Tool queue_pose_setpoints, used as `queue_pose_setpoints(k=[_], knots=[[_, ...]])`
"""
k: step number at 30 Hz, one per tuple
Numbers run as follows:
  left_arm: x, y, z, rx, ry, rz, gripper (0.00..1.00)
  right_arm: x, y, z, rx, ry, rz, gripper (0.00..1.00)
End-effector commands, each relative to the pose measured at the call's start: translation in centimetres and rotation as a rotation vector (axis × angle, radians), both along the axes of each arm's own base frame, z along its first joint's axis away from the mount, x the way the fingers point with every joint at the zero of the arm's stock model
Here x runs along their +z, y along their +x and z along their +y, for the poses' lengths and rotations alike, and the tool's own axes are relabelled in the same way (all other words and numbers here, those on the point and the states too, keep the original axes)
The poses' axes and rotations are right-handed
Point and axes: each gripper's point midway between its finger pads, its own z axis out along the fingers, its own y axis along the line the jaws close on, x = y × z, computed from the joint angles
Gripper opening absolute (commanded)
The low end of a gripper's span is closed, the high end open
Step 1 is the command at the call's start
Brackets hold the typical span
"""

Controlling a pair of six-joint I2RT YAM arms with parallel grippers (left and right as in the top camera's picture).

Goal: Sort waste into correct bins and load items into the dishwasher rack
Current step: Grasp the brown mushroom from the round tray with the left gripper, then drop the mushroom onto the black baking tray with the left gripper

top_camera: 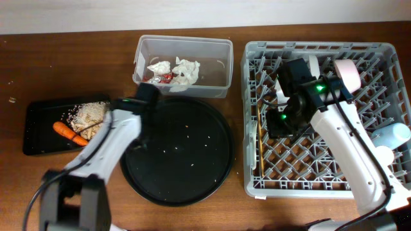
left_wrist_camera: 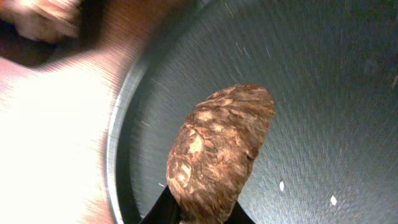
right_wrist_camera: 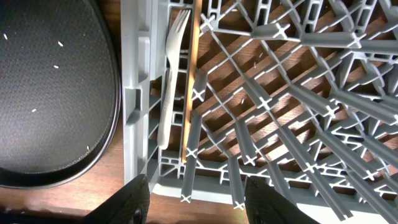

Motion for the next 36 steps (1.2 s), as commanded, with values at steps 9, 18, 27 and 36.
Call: queue_pose_setpoints(k=[9,18,27,36], knots=[[2.0,3.3,20.5,0.593,-0.072,-0.333,0.03,0.2,0.0,-0.2,-0.003,-0.004,-0.005,0.53],[0.7,3.1,21.5,0.616,-0.099,-0.316,0.49,0.2,-0.2,-0.3,-0.003,-0.006,0.003,0.53],[2.9,10.1,-3.5,-0.465,-0.19,-0.307,0.82,0.9,1.6,2.4,0.005,0.161,-0.058,0.63],[4.6,-3.9,-8.5,-0.688,-0.385,0.203,0.99,0.4,0.2,-7.4,-0.242,0.152,0.033,0.77]])
